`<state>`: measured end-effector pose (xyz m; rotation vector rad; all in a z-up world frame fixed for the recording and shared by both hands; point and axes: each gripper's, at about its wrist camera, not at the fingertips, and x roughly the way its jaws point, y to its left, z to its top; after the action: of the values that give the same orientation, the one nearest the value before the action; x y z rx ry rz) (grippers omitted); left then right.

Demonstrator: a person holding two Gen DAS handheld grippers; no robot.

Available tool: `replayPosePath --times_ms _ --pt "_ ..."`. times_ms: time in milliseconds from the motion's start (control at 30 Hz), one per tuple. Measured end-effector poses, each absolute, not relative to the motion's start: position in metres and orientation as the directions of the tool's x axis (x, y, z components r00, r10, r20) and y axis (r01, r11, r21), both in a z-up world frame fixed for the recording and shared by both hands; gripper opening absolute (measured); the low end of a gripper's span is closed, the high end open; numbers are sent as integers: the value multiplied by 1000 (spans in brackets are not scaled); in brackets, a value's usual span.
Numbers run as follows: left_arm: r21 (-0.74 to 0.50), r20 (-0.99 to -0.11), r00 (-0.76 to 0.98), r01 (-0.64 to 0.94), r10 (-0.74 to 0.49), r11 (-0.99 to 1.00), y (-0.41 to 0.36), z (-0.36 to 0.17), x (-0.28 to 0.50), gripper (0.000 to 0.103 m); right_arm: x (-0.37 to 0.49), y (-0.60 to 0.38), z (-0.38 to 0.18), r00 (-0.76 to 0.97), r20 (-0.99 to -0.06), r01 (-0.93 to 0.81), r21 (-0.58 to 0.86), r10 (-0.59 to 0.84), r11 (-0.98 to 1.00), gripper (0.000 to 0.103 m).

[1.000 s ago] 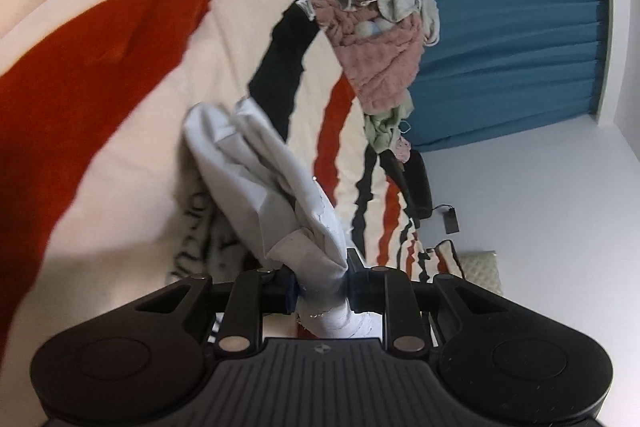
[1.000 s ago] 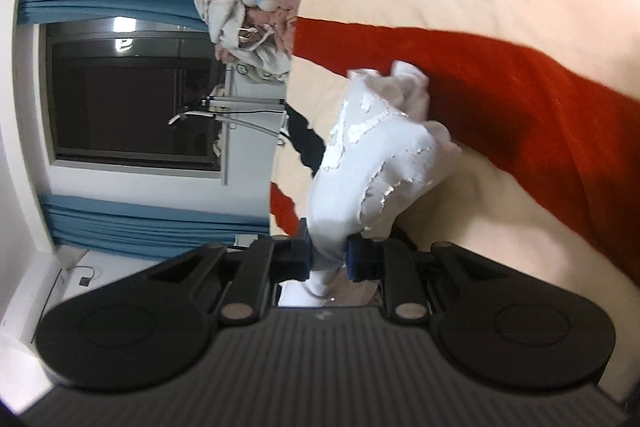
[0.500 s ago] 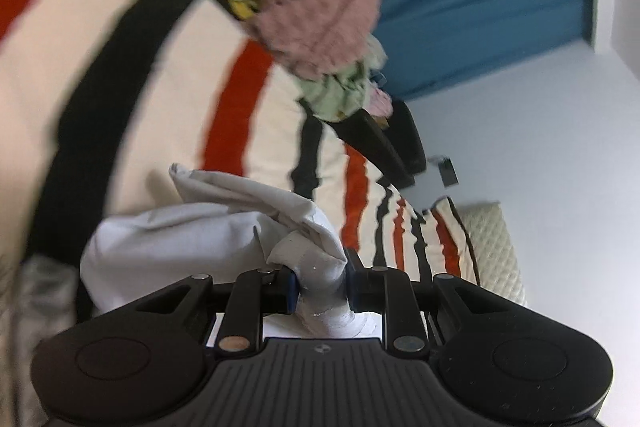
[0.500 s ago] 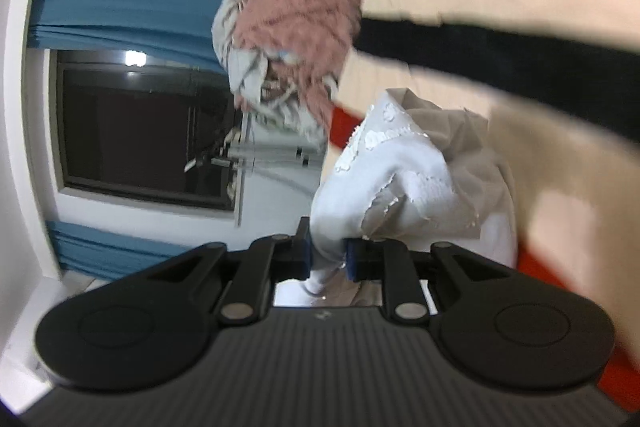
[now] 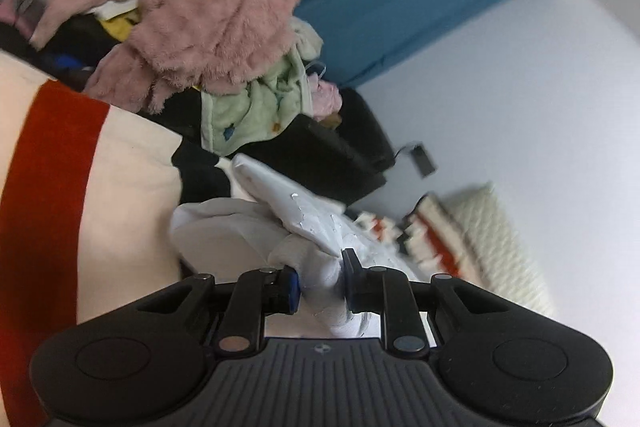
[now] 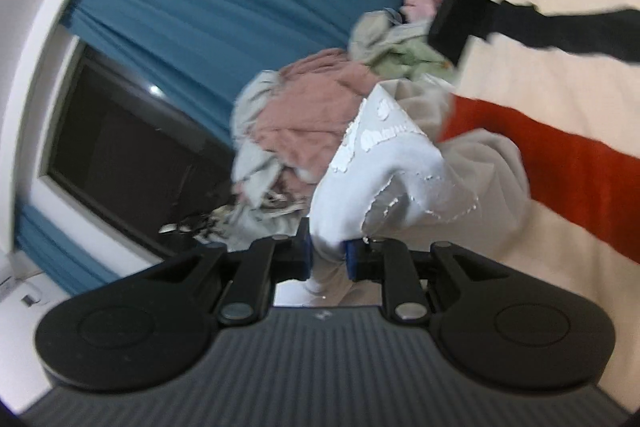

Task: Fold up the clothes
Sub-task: 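Grasp the bundle edge with both grippers and fold it over once more, then open both grippers and raise them off the folded shirt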

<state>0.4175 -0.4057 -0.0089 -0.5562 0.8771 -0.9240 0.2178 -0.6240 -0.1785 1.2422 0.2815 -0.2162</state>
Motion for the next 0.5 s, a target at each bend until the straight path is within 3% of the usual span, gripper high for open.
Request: replayPosePath --times_ms 233,333,500 --pt "-625 -560 254 495 -789 603 -390 -112 372 22 209 -632 -270 920 -392 384 879 -29 283 19" --pt "-536 -592 269 572 -759 621 -385 -123 346 25 185 -611 -290 908 -417 413 876 -41 250 19" --pt "-399 -652 315 631 -689 666 -381 -108 318 35 165 -595 -271 850 -525 519 823 -40 232 20"
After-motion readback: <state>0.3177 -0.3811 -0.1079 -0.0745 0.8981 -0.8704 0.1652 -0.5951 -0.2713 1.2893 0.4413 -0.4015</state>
